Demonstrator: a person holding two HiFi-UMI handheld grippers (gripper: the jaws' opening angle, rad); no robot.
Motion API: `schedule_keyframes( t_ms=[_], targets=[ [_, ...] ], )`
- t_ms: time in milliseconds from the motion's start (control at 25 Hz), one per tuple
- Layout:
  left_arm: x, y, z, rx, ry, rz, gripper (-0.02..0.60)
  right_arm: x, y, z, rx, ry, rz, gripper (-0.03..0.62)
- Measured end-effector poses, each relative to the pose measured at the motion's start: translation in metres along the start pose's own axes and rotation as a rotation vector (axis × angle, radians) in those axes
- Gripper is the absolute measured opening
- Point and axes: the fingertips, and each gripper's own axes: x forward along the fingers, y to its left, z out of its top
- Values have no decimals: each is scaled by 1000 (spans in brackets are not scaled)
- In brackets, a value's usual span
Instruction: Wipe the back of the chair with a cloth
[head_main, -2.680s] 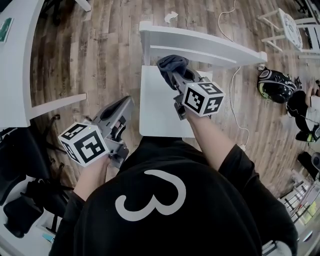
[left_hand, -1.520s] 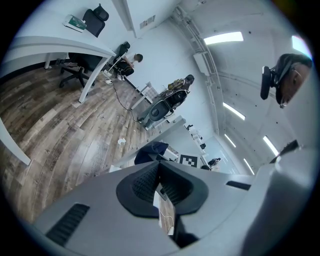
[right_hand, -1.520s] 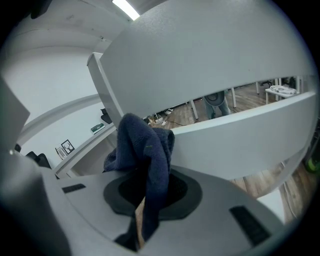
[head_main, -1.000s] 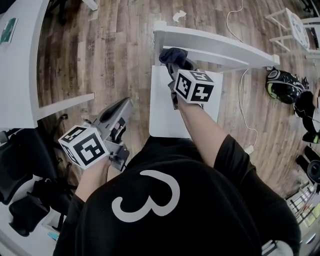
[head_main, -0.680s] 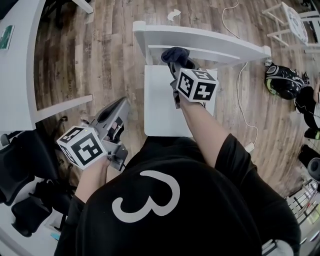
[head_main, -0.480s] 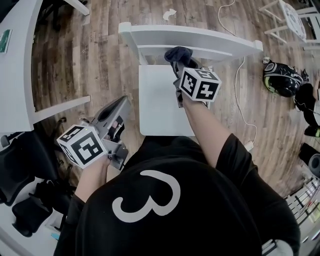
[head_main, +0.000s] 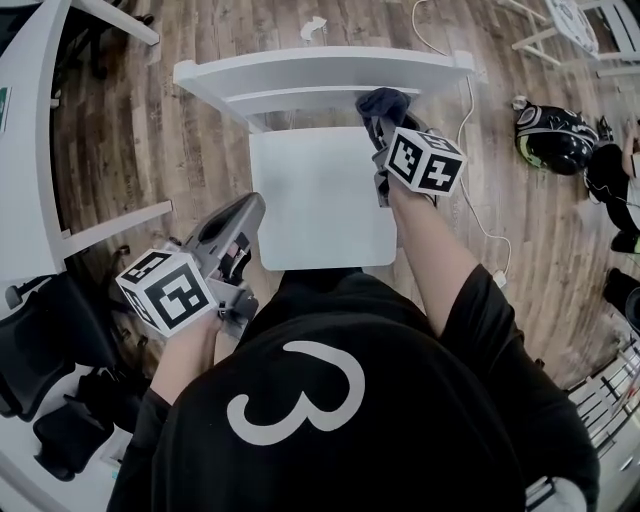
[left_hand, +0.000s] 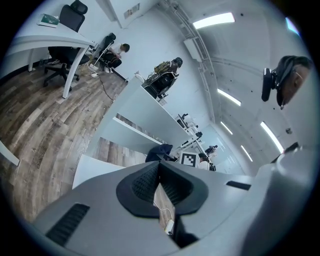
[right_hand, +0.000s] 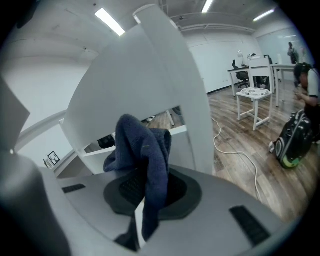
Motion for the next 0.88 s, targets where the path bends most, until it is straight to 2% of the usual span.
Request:
schedule_keyframes(
  t_ms=[240,400,560,680,880],
  targets=[
    [13,-21,-13,11,6,2,13,-15,-38,7,19,-14,-24,51],
    [9,-29,-21,19,-11,20,13,-16,-41,8,27,-14,6,51],
    [-6,-44,-31,23,-33,25,13,-20,-40,7,12,30,95,51],
    [-14,-51,-32,47,-41,29,14,-32,-35,16,15,18,184,51],
    [-10,-82,-34,132,-23,-18,13,-103,-8,27,-4,-40,324,51]
  ],
)
